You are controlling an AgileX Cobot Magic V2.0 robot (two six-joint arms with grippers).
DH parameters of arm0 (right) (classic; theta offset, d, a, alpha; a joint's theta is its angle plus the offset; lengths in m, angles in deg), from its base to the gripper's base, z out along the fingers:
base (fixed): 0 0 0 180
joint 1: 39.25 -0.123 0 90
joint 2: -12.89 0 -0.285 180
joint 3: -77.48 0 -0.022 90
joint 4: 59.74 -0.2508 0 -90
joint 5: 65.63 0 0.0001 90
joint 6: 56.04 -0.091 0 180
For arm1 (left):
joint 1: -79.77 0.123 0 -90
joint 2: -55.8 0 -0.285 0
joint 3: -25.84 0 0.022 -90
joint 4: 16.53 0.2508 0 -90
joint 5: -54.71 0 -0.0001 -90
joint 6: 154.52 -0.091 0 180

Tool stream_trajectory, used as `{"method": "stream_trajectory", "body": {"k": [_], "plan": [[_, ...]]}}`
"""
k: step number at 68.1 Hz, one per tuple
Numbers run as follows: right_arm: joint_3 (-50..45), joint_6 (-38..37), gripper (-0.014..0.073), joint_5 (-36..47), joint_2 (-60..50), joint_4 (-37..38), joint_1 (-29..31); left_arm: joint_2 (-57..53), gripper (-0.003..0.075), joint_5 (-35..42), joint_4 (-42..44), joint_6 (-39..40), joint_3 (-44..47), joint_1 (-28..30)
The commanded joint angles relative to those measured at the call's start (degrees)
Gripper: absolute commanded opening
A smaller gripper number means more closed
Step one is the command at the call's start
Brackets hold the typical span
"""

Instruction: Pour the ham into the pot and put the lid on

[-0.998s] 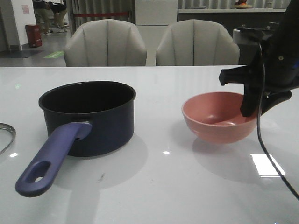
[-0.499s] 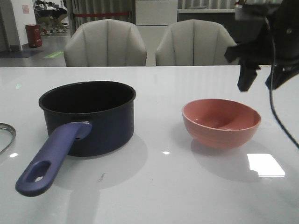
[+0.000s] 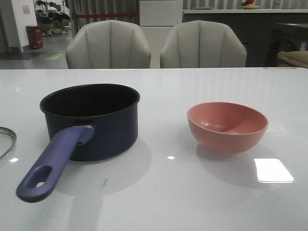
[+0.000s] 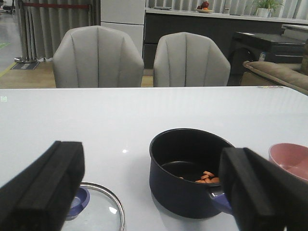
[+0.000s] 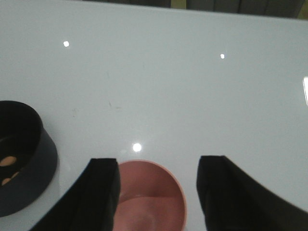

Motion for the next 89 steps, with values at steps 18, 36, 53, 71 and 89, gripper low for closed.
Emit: {"method": "stream_trajectory", "body": {"k": [18,36,53,71,89], "plan": [[-20.8,0.3,0.0472,19.3,-22.5,1.0,-2.2,0.9,0.0625,4.5,-0.5,0.1,-1.5,-0.5],[-33.9,0.4,0.0472,18.0,-39.3,1.1,-2.2,0.9,0.0625,4.8,0.1,0.1,-1.5,-0.5],[-39.2,0.3,0.0467,18.1,-43.5,1.1,-2.2,0.9,0.0625,4.8,0.0,0.1,-1.5,-0.5],[-39.2,0.3,0.013,18.0,-43.5,1.1,-2.2,0.9,0.0625,5.1,0.0,0.1,-1.5,-0.5],[-39.2,0.3,0.0137,18.0,-43.5,1.1,-2.2,8.8,0.0629,-2.4,-1.4,3.8,-9.2,-0.5]]}}
